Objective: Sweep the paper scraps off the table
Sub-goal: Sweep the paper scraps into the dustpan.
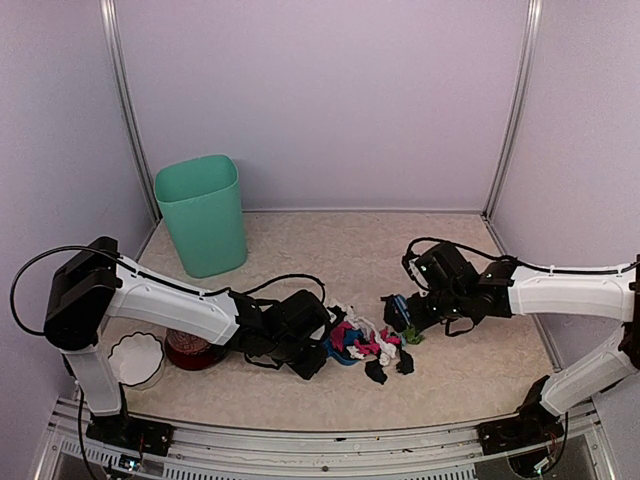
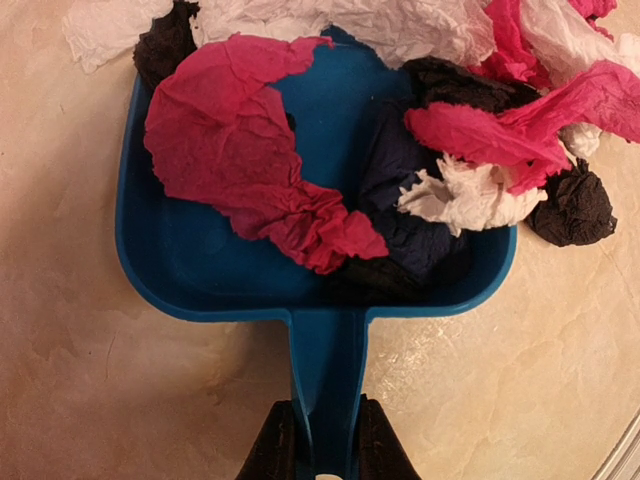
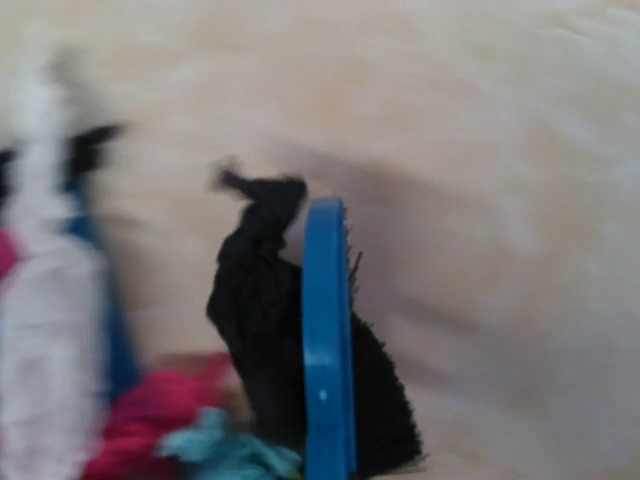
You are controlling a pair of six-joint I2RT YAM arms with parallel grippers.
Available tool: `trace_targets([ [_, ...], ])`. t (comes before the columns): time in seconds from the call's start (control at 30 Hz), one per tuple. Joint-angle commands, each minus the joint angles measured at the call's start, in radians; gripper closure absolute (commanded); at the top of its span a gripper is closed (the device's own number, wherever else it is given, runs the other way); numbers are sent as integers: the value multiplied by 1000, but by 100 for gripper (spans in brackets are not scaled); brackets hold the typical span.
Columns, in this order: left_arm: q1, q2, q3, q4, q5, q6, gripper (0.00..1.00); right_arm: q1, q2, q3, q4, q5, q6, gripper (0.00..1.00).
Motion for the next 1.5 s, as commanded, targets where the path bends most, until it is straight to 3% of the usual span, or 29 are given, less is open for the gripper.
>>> trace_targets([
  [0.0, -4, 24, -19, -20, 22, -2, 100, 54, 35, -10, 46, -157, -29, 100],
  [0.5, -4, 33, -67, 76, 30, 11, 100, 118, -3, 24, 65, -199, -102, 100],
  [0.73, -6, 17, -124, 180, 23, 18, 100, 123, -23, 44, 30, -143, -119, 100],
  [0.87, -6, 10, -156, 253, 8, 20, 100, 123, -56, 50, 11, -74, -118, 100],
  [1.2, -9, -31, -249, 456, -36, 25, 100, 122, -161, 37, -97, 273, -30, 100],
  [1.47, -14, -70, -285, 519, -71, 23, 100, 104, -232, -23, -81, 315, 6, 100],
])
